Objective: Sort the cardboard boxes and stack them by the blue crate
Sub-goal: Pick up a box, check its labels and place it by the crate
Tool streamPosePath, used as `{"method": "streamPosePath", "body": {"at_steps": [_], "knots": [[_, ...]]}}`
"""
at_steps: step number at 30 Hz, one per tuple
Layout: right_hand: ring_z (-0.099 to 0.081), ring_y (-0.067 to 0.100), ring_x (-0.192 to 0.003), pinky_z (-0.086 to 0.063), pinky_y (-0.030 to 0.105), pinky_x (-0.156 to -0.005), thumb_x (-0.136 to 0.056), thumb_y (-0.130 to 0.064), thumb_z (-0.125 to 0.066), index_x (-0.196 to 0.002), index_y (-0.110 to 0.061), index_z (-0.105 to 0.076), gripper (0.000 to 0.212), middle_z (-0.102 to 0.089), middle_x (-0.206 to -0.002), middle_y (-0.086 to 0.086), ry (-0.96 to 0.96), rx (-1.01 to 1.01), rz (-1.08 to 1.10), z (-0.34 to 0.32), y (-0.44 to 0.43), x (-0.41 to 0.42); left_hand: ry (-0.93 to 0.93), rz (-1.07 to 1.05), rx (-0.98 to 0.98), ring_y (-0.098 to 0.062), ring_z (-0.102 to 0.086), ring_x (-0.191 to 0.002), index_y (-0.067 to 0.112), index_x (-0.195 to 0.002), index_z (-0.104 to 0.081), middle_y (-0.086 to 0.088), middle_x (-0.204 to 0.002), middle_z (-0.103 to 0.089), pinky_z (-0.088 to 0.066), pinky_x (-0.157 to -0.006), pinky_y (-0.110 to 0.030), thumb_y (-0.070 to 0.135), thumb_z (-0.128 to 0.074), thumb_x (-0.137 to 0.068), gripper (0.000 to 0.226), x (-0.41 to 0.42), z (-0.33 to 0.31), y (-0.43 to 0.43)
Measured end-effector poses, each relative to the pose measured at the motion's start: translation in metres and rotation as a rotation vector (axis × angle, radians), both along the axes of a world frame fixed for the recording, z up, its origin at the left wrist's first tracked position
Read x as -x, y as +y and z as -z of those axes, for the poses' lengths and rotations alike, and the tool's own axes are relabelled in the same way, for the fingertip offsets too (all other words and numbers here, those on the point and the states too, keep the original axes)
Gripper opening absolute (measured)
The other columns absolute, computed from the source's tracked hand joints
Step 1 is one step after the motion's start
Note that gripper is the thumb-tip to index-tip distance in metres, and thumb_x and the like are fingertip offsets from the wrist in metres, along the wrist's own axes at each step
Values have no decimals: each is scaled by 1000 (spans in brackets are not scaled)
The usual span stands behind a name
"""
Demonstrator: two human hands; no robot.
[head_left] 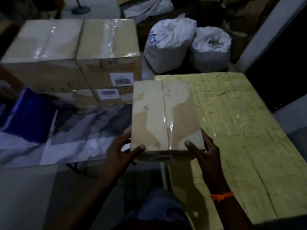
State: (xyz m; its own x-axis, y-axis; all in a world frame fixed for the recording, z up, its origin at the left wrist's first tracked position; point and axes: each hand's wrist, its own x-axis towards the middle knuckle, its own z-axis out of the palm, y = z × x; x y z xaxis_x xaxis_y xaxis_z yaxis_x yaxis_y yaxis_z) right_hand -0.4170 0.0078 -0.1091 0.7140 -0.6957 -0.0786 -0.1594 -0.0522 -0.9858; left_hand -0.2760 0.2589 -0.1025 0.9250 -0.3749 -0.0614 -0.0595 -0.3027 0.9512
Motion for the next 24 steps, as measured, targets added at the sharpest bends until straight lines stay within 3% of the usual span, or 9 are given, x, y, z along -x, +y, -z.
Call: {"method": "streamPosePath", "body": {"at_steps": [2, 5, 8, 11, 13, 17, 22, 24], "knots": [[-59, -21, -107, -47, 4, -84, -80, -12, -87, -124, -48, -59, 64, -65, -123, -27, 10, 27, -72, 6, 29, -10, 55, -72, -3, -3, -66, -107, 21, -129, -69, 4, -122, -68, -52, -78, -8, 27, -89, -75, 58, 12, 9, 40], [-68, -2, -107, -55, 15, -83, -78, -12, -89, -128, -36, -64, 62, -69, -128, -2, 64, 9, -192, 19, 67, -28, 132, -147, 22, 7, -65, -105, 26, -127, -69, 15, -119, -71, -53, -79, -8, 21, -85, -79, 51, 31, 14, 88], [-69, 14, -115, -58, 33, -95, -80, -25, -90, -137, -30, -64, 63, -69, -130, -4, 108, 40, -329, 26, 100, -48, 151, -240, 42, 4, -68, -102, 33, -115, -71, 24, -109, -74, -57, -83, -18, 13, -84, -81, 42, 36, 20, 127], [-66, 12, -121, -55, 42, -104, -84, -23, -87, -143, -28, -60, 65, -69, -133, -10, 127, 49, -449, 34, 124, -67, 131, -314, 2, -3, -69, -106, 27, -120, -72, 11, -115, -74, -58, -87, -27, 27, -88, -79, 44, 33, 39, 157], [-65, 11, -123, -54, 41, -106, -86, -19, -85, -143, -27, -59, 64, -69, -133, -11, 152, 51, -512, 38, 131, -75, 141, -359, -44, 1, -67, -105, 26, -125, -70, 10, -119, -71, -56, -83, -18, 27, -88, -79, 50, 32, 51, 169], [-66, 3, -118, -58, 24, -93, -84, -18, -85, -141, -32, -59, 64, -70, -130, -13, 197, 43, -541, 41, 130, -83, 179, -441, -79, 13, -61, -104, 32, -123, -63, 33, -113, -64, -51, -78, -12, 24, -88, -77, 53, 34, 61, 168], [-62, 3, -121, -58, 26, -91, -84, -26, -86, -136, -32, -61, 58, -66, -132, -13, 238, 42, -555, 49, 108, -106, 283, -514, -24, -1, -63, -105, 34, -116, -62, 13, -116, -67, -57, -66, -17, 30, -83, -83, 39, 8, 62, 160], [-61, -3, -117, -56, 17, -84, -84, -23, -85, -133, -30, -63, 54, -65, -131, -12, 236, 36, -545, 44, 100, -127, 280, -526, -39, -10, -66, -109, 29, -124, -63, 6, -120, -69, -58, -71, -25, 43, -81, -84, 46, -9, 59, 160]]}}
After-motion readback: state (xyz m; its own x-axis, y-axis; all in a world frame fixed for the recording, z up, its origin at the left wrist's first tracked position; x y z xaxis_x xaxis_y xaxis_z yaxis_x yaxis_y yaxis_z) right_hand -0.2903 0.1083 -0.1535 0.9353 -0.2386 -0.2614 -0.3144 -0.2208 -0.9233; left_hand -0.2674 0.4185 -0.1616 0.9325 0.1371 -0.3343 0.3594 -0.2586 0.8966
